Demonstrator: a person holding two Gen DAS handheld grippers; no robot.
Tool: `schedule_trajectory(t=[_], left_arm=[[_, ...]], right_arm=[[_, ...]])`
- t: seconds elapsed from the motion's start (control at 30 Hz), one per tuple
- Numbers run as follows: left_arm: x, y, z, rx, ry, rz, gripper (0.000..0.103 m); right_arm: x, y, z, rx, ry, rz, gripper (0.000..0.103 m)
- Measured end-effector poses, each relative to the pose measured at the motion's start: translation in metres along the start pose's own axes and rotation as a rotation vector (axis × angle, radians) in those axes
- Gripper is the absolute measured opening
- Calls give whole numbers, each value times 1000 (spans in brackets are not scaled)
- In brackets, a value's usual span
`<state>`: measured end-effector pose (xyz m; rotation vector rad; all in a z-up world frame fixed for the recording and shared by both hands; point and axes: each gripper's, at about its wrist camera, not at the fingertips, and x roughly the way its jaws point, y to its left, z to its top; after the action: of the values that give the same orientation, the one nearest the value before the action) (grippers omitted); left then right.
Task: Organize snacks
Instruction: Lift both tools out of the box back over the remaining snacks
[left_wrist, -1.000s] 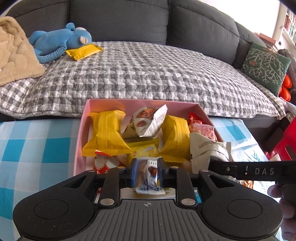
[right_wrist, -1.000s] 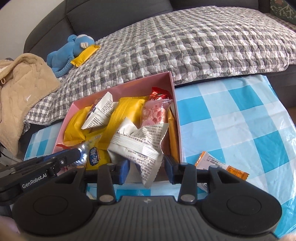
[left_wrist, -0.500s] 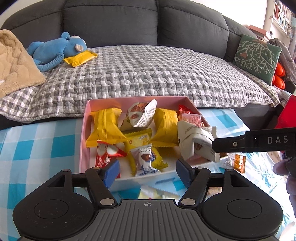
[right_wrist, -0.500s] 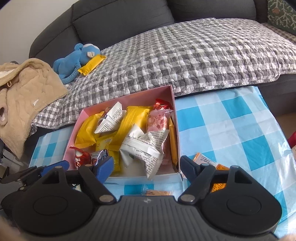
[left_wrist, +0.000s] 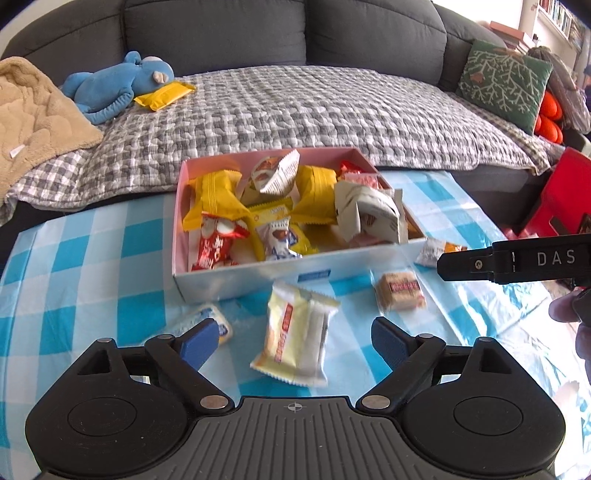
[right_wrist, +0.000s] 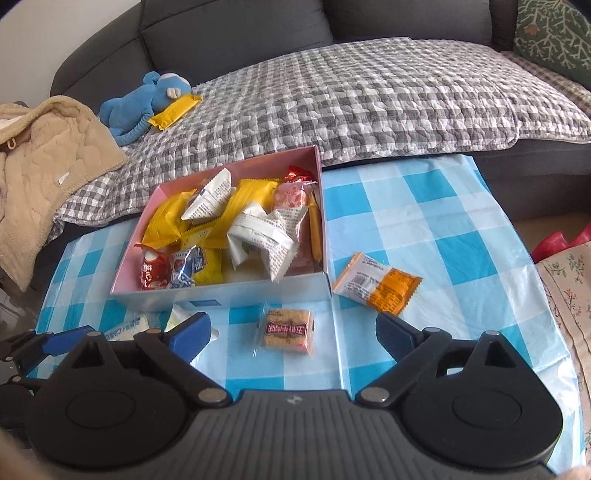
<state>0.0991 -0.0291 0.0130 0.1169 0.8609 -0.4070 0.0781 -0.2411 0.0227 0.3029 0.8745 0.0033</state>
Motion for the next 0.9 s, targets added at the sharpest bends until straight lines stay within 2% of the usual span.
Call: schedule_trajectory(t=[0.37, 0.5, 0.9], left_arm=[[-10, 2, -35, -41, -6, -13, 97], [-7, 5, -46, -21, -7, -43, 97], [18, 6, -71, 42, -44, -8, 97]], right_arm=[[-12, 0, -32, -39, 12, -20, 100], [-11, -4, -43, -64, 10, -29, 101], [15, -30, -68, -72, 25, -68, 101]])
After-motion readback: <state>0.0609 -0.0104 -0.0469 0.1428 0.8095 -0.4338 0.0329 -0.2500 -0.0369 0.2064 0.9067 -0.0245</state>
